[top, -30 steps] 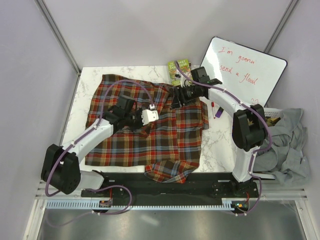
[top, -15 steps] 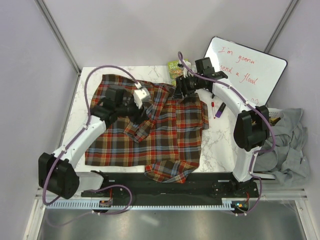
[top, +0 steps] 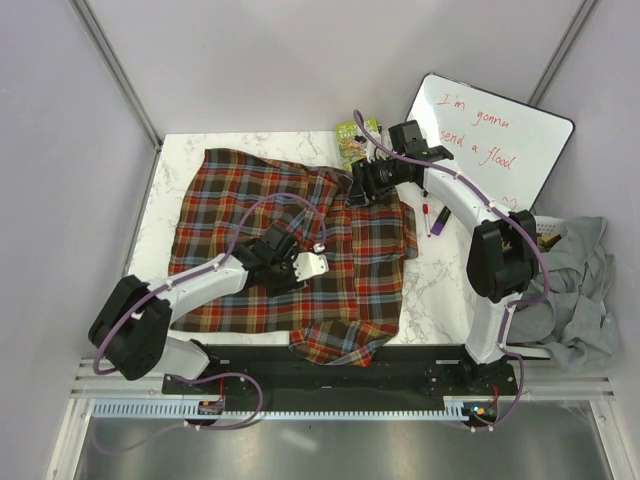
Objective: Fold and stack the long sleeve shirts
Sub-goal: Fold the shirt
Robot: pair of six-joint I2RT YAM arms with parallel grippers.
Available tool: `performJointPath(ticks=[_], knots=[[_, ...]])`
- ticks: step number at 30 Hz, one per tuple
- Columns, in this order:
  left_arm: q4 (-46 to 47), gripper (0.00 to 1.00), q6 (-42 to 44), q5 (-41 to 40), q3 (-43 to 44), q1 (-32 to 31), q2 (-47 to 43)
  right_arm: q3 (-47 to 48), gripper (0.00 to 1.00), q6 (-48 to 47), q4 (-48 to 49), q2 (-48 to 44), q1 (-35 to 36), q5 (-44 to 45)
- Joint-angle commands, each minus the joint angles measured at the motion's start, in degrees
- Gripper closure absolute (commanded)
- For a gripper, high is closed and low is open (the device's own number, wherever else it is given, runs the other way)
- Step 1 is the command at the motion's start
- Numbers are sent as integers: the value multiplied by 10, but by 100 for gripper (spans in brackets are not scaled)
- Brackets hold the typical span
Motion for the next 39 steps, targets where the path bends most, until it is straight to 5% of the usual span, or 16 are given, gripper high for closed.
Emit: performJointPath(ticks=[1, 3, 10, 11, 15, 16, 19, 22, 29, 39], knots=[[36, 41, 28, -86, 23, -9, 45, -10, 39, -6, 3, -10, 0, -7], [40, 45, 25, -97, 30, -9, 68, -13, 39, -9, 3, -12, 0, -7], [-33, 97, 8, -98, 95, -9, 54, -26, 39, -24, -1, -23, 0, -7], [-50, 98, 1, -86, 108, -8, 48, -27, 39, -26, -1, -26, 0, -7], [-151, 98, -61, 59, 216, -6, 11, -14, 39, -32, 0, -24, 0, 0], [-192, 98, -72, 169, 237, -5, -2, -5, 39, -32, 1, -23, 0, 1], [-197, 98, -150, 318, 287, -6, -17, 16, 39, -29, 1, -16, -7, 8], [-156, 98, -243, 371, 308, 26, -1, 27, 38, -30, 1, -12, -14, 14], [-62, 98, -452, 422, 190, 304, 28, 0, 37, -56, -5, -26, -15, 22], [24, 98, -598, 382, 78, 375, 72, -107, 38, -120, 46, -73, 52, 54]])
